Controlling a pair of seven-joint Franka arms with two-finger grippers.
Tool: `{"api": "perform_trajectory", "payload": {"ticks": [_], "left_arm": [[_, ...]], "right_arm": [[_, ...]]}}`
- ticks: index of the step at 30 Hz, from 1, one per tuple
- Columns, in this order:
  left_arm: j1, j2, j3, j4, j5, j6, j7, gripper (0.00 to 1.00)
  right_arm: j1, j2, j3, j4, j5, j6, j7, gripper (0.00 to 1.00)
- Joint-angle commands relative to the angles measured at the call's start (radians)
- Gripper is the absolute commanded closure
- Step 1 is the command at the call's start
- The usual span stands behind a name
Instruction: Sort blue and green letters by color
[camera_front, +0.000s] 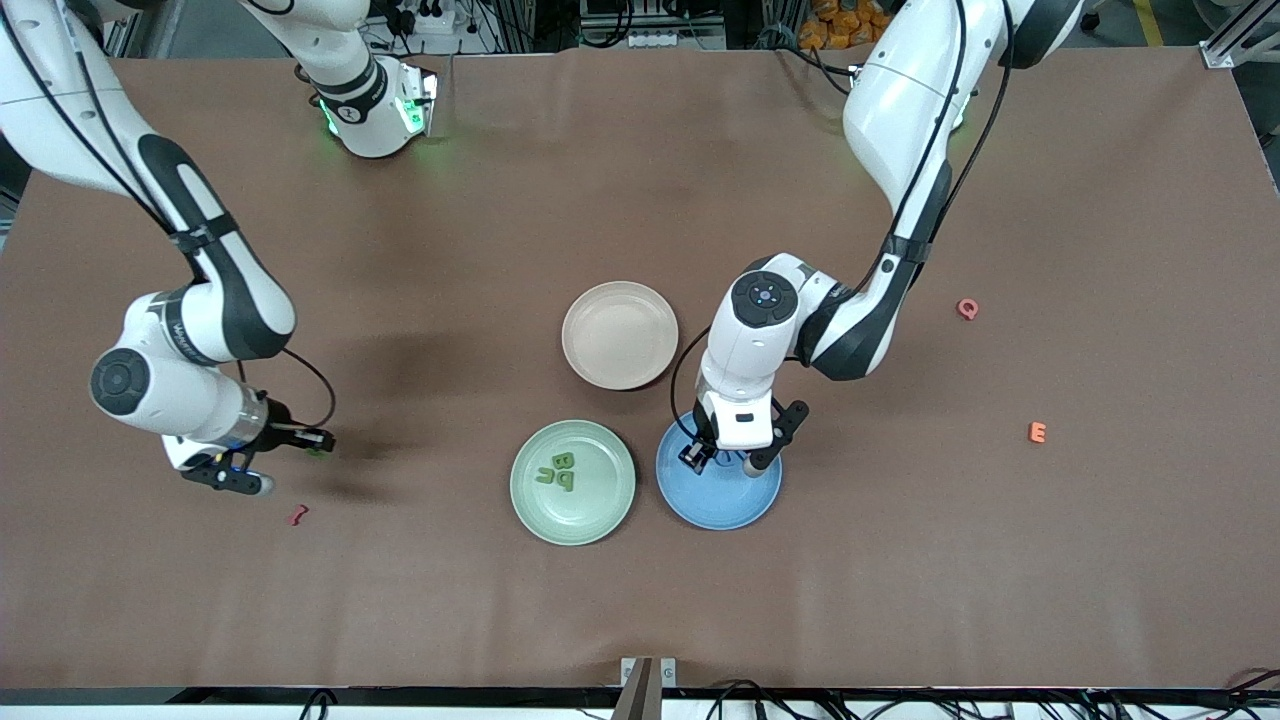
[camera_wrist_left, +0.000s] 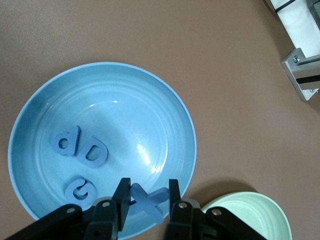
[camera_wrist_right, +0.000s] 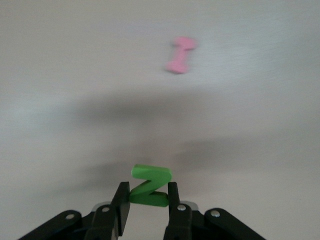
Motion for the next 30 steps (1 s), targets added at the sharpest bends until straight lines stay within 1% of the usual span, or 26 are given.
{"api": "perform_trajectory", "payload": {"ticks": [1,4,10,18,22,25,28,30], "left_arm": [[-0.016,0.004,0.023,0.0,0.011,0.019,-0.007,0.0],[-0.013,0.002,0.023,-0.003,0.028,0.019,-0.007,0.0],[-0.002,-0.007,0.024,-0.009,0.046,0.018,0.017,0.0],[0.055,-0.03,0.02,-0.058,0.046,-0.008,0.206,0.0],[0.085,-0.062,0.017,-0.081,0.046,-0.077,0.289,0.0],[0.122,-0.12,0.008,-0.134,0.034,-0.114,0.413,0.0],[0.17,-0.201,-0.015,-0.225,0.029,-0.131,0.54,0.0],[0.223,-0.251,-0.038,-0.283,0.028,-0.133,0.629,0.0]], "right_arm": [[0.12,-0.004,0.008,0.066,-0.008,-0.039,0.232,0.82],[0.196,0.024,0.007,0.113,-0.008,-0.048,0.356,0.83],[0.311,0.059,0.003,0.202,-0.008,-0.075,0.527,0.83],[0.423,0.127,0.002,0.314,-0.012,-0.08,0.699,0.84],[0.47,0.167,-0.007,0.371,-0.015,-0.088,0.763,0.83],[0.51,0.187,-0.035,0.4,-0.014,-0.086,0.789,0.83],[0.552,0.208,-0.065,0.422,-0.014,-0.077,0.812,0.83],[0.576,0.229,-0.081,0.451,-0.014,-0.077,0.835,0.81]]}}
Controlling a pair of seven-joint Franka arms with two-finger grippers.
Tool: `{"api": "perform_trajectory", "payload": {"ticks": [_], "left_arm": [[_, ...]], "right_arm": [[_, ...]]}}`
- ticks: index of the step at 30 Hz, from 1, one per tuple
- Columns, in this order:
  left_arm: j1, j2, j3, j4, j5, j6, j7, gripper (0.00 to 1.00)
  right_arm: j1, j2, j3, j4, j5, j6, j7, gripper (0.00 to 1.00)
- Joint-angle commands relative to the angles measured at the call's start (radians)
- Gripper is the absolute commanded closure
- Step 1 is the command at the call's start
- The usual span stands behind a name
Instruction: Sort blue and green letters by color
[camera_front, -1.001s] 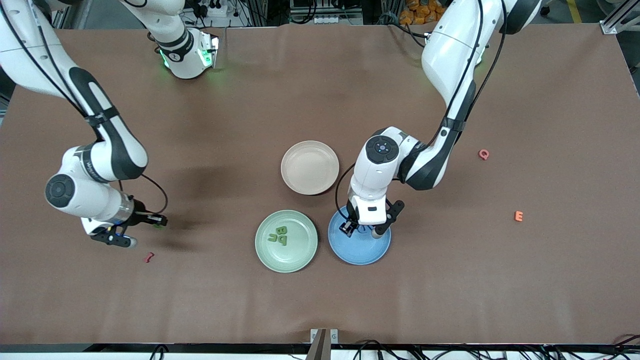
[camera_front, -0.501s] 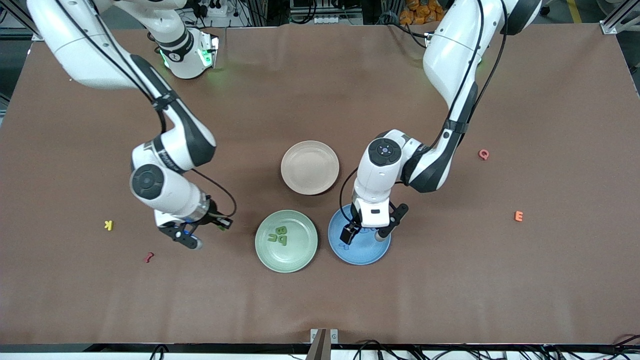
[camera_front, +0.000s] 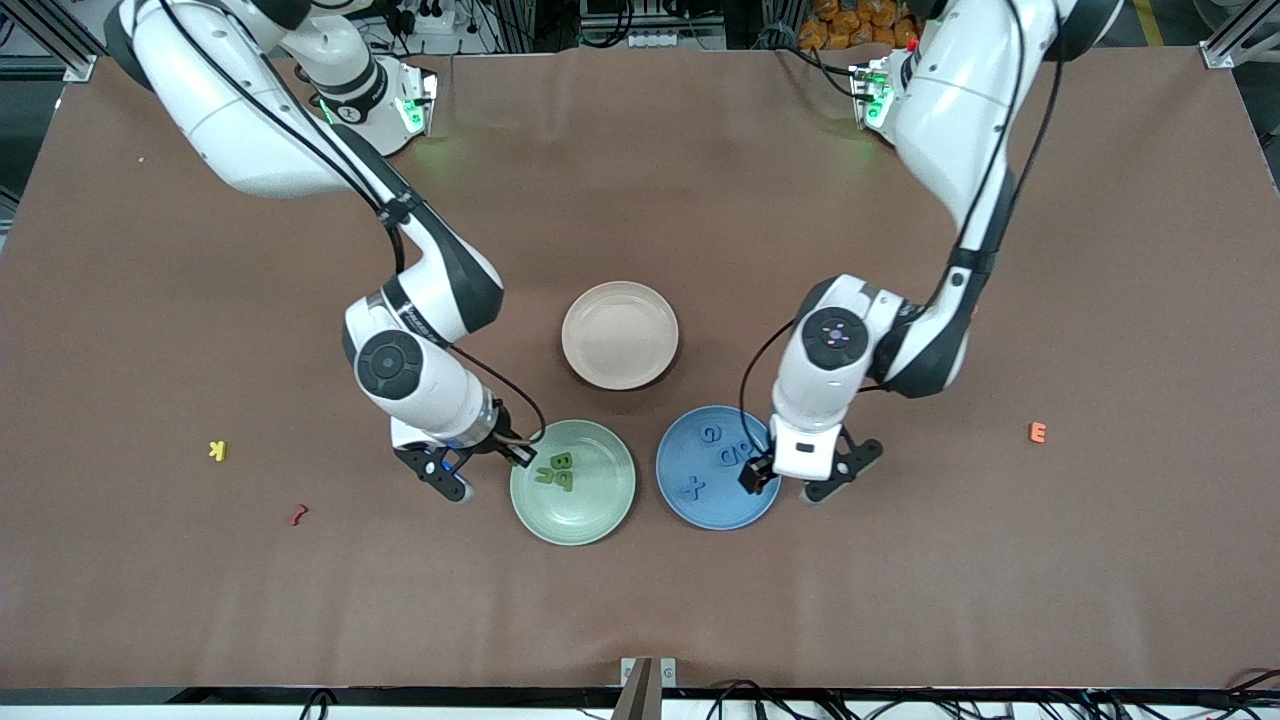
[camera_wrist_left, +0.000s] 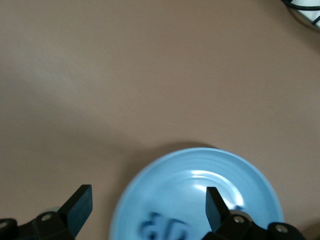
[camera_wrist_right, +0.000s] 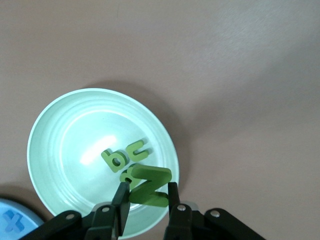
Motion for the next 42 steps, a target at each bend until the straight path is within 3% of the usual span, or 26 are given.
{"api": "perform_trajectory", "payload": {"ticks": [1,6,8,10,12,13,20,29,36,42], "left_arm": [[0.126,-0.205,-0.073,-0.23,0.004,-0.024,0.234,0.0],[0.264,-0.332,-0.162,-0.4,0.004,-0.027,0.434,0.0],[0.307,-0.387,-0.183,-0.463,0.004,-0.029,0.506,0.0],[0.338,-0.439,-0.194,-0.518,0.004,-0.029,0.567,0.0],[0.36,-0.487,-0.196,-0.569,0.004,-0.029,0.621,0.0],[0.361,-0.501,-0.194,-0.583,0.004,-0.029,0.641,0.0],[0.423,-0.545,-0.196,-0.569,-0.003,-0.171,0.807,0.0],[0.533,-0.601,-0.194,-0.552,-0.132,-0.265,1.031,0.0],[0.529,-0.679,-0.2,-0.571,-0.135,-0.359,1.048,0.0],[0.529,-0.685,-0.204,-0.558,-0.137,-0.373,1.043,0.0]], "right_arm": [[0.074,0.083,-0.047,0.116,-0.014,-0.014,0.075,0.81],[0.095,0.123,-0.047,0.159,-0.014,-0.009,0.086,0.74],[0.1,0.129,-0.047,0.169,-0.015,-0.009,0.086,0.63],[0.1,0.129,-0.047,0.169,-0.015,-0.008,0.086,0.41],[0.099,0.129,-0.047,0.169,-0.014,-0.009,0.086,0.03],[0.099,0.129,-0.047,0.169,-0.014,-0.011,0.084,0.0],[0.088,0.119,-0.046,0.169,-0.014,-0.023,0.081,0.0],[0.074,0.077,-0.041,0.17,-0.019,-0.11,0.058,0.0],[0.043,-0.038,-0.038,0.172,-0.016,-0.264,-0.072,0.0],[0.014,-0.177,-0.038,0.172,-0.008,-0.4,-0.239,0.0]]}}
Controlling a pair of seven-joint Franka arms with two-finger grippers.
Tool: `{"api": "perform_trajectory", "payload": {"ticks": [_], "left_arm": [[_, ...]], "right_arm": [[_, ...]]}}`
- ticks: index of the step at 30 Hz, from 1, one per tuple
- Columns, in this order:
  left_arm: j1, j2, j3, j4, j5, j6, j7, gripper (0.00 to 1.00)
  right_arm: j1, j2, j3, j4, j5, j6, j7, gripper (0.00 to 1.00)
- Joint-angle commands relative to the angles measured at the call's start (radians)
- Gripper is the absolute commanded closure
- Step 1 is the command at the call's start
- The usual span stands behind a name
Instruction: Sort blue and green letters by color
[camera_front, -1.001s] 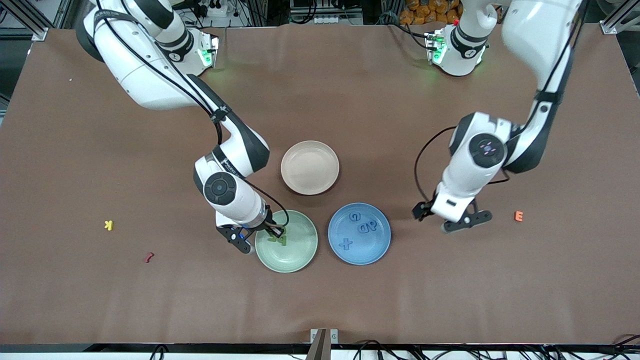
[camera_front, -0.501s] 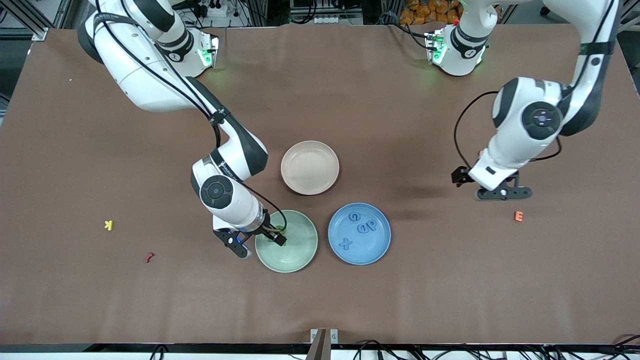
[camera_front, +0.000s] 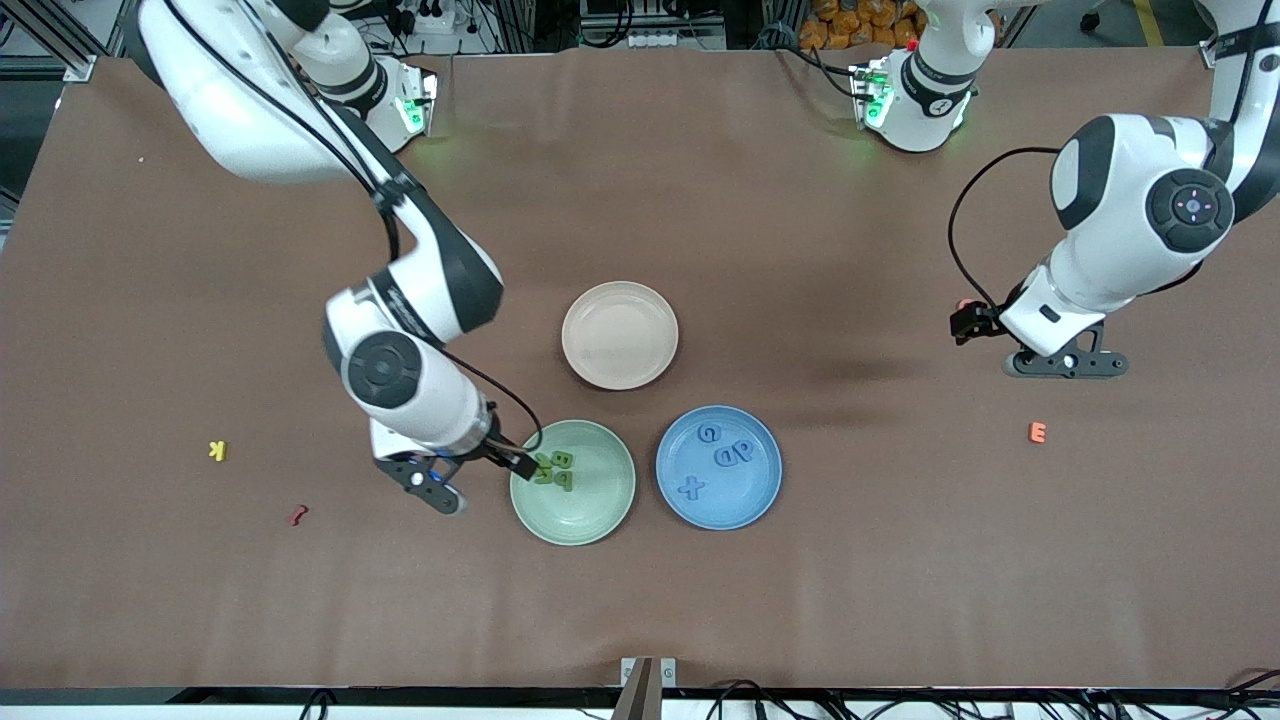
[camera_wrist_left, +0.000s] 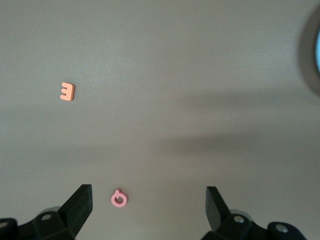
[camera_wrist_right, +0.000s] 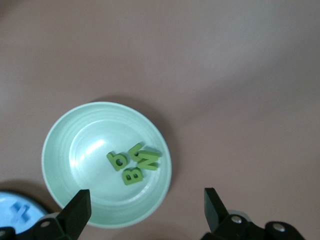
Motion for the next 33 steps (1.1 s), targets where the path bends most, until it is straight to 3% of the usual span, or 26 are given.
{"api": "perform_trajectory", "payload": {"ticks": [1,5,14,23,29,33], "left_arm": [[0.003,-0.039,-0.011,-0.009,-0.025,-0.023,0.013,0.0],[0.011,-0.065,-0.052,0.046,-0.027,-0.06,-0.03,0.0],[-0.003,-0.046,-0.034,0.328,-0.07,-0.285,-0.041,0.0],[-0.029,-0.046,-0.011,0.41,-0.071,-0.38,-0.039,0.0],[-0.153,-0.049,0.137,0.494,-0.079,-0.506,-0.032,0.0],[-0.233,-0.049,0.23,0.517,-0.067,-0.522,-0.029,0.0]], "right_arm": [[-0.045,-0.154,0.011,-0.035,-0.002,-0.134,-0.161,0.0],[-0.071,-0.221,0.009,-0.035,0.001,-0.225,-0.27,0.0],[-0.16,-0.381,0.001,-0.048,0.071,-0.372,-0.534,0.0],[-0.229,-0.519,-0.13,-0.089,0.169,-0.495,-0.861,0.0],[-0.267,-0.616,-0.195,-0.199,0.206,-0.478,-1.003,0.0],[-0.274,-0.654,-0.232,-0.242,0.208,-0.466,-1.083,0.0]]}}
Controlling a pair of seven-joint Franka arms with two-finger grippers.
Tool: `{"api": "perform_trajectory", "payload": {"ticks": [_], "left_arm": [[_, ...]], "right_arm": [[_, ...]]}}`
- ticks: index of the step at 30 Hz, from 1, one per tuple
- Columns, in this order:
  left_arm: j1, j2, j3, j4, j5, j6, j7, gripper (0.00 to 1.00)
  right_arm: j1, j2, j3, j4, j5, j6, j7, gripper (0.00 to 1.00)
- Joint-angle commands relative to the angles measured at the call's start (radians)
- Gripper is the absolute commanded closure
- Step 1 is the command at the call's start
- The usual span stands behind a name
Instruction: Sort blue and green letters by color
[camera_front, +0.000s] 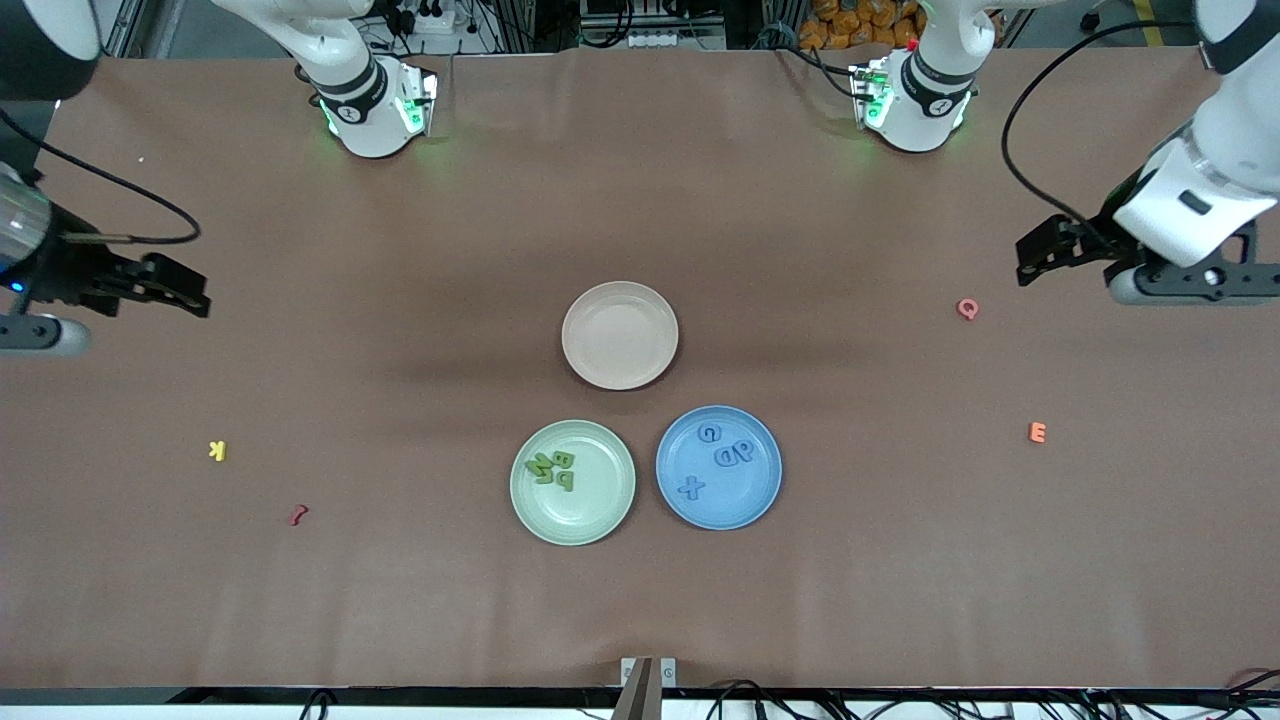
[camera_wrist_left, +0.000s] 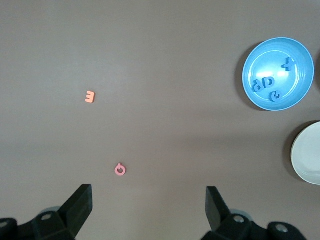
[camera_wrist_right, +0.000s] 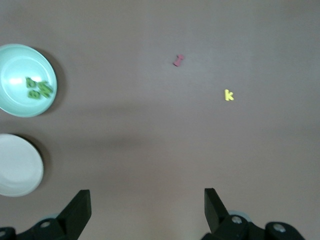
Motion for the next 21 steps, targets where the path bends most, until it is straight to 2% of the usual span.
{"api": "perform_trajectory", "payload": {"ticks": [1,7,10,21], "left_arm": [[-0.094,0.013,0.11,0.064,-0.01,-0.051,0.007,0.0],[-0.089,0.014,0.111,0.076,0.01,-0.05,0.06,0.0],[-0.087,0.016,0.11,0.099,0.016,-0.05,0.064,0.0],[-0.083,0.017,0.108,0.104,0.027,-0.05,0.057,0.0]], "right_arm": [[-0.011,-0.101,-0.044,-0.135,0.026,0.044,-0.101,0.0],[-0.01,-0.185,-0.092,-0.25,0.026,0.133,-0.174,0.0],[-0.01,-0.225,-0.096,-0.308,0.026,0.175,-0.179,0.0],[-0.005,-0.242,-0.098,-0.324,0.026,0.188,-0.179,0.0]]}}
